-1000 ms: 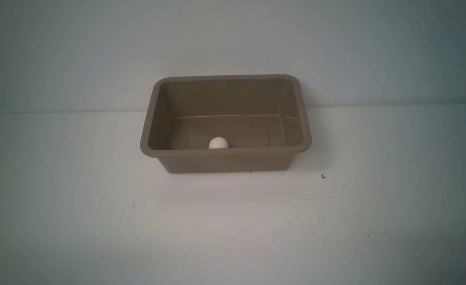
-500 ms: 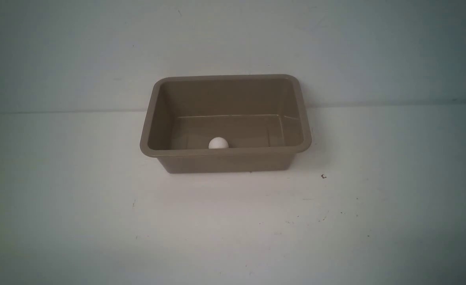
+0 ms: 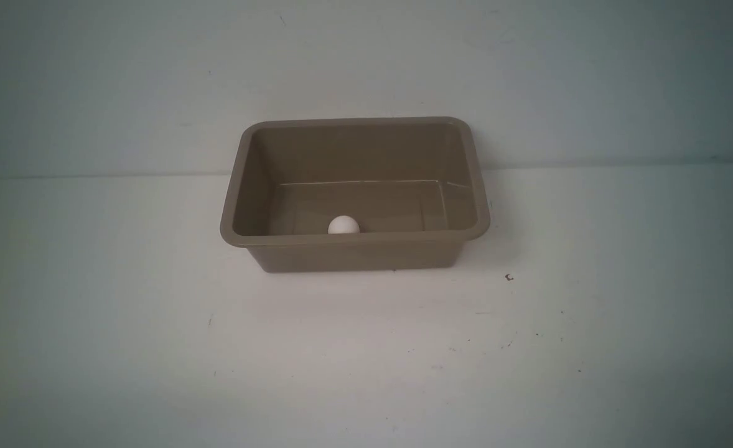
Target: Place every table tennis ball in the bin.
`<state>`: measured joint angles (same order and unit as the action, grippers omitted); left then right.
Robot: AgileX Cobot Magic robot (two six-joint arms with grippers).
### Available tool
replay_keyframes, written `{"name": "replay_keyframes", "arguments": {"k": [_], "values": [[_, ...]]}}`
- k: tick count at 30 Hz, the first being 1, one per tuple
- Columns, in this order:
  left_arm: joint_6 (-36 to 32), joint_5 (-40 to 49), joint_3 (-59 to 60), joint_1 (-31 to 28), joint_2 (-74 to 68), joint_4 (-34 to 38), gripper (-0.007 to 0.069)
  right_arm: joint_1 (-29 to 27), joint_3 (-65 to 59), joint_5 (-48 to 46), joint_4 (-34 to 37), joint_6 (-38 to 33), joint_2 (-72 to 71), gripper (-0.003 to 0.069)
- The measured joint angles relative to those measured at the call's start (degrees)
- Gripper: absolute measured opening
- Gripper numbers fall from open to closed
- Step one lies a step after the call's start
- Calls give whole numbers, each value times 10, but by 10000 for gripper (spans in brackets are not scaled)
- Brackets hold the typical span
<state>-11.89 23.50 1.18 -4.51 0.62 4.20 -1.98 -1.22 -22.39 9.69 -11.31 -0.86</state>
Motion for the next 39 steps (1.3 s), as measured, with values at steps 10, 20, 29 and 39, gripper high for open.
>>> {"name": "replay_keyframes", "arguments": {"k": [10, 20, 29, 39], "values": [[0, 0, 0, 0, 0, 0, 520, 0, 0, 0, 0, 0, 0, 525], [0, 0, 0, 0, 0, 0, 520, 0, 0, 0, 0, 0, 0, 525], [0, 0, 0, 0, 0, 0, 520, 0, 0, 0, 0, -7, 0, 525], [0, 0, 0, 0, 0, 0, 520, 0, 0, 0, 0, -8, 0, 525]]}}
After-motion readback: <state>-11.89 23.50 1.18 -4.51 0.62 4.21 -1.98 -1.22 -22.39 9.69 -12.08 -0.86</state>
